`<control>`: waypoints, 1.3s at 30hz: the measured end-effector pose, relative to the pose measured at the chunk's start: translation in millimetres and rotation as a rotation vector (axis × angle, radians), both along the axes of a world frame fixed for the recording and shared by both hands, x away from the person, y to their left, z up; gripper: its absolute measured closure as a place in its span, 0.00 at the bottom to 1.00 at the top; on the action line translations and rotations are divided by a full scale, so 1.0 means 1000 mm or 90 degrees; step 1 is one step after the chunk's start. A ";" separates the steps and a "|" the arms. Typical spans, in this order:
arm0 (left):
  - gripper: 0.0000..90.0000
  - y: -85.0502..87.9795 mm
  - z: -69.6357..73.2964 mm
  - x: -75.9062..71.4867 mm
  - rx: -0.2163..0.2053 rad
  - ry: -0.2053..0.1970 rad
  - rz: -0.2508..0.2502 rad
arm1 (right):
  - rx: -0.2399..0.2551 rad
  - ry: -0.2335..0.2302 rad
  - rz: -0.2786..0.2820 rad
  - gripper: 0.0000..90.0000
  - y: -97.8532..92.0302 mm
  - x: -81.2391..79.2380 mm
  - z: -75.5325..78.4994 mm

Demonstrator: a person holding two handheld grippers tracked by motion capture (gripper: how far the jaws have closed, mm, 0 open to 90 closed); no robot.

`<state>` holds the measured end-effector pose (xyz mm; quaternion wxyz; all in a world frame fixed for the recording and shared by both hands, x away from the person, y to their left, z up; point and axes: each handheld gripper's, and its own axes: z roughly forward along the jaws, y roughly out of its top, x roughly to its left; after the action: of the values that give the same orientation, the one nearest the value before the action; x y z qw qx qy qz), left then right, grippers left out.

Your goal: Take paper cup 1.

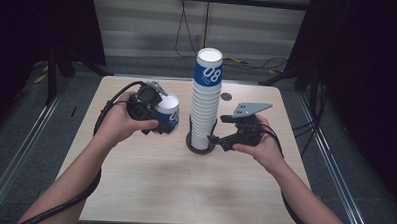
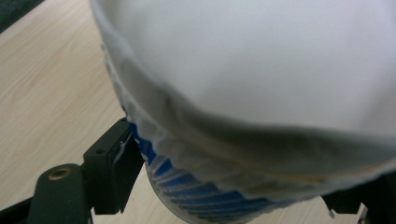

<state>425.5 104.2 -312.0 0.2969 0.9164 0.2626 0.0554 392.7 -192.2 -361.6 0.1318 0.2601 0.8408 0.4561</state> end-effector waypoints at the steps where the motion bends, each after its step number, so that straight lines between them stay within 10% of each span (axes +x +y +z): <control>1: 0.22 -0.002 -0.001 -0.001 0.008 0.002 -0.003 | 0.000 0.001 0.004 0.15 0.000 0.000 0.000; 15: 0.23 -0.028 -0.021 -0.011 0.120 0.020 -0.081 | -0.010 0.012 0.056 0.17 0.007 -0.009 -0.008; 39: 0.23 -0.061 -0.041 -0.018 0.178 0.051 -0.160 | 0.013 0.037 0.084 0.17 0.012 -0.012 -0.011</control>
<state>407.1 43.0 -353.0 0.1610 0.9757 0.1476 0.0176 380.8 -180.3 -372.4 0.0742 0.2184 0.8547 0.4650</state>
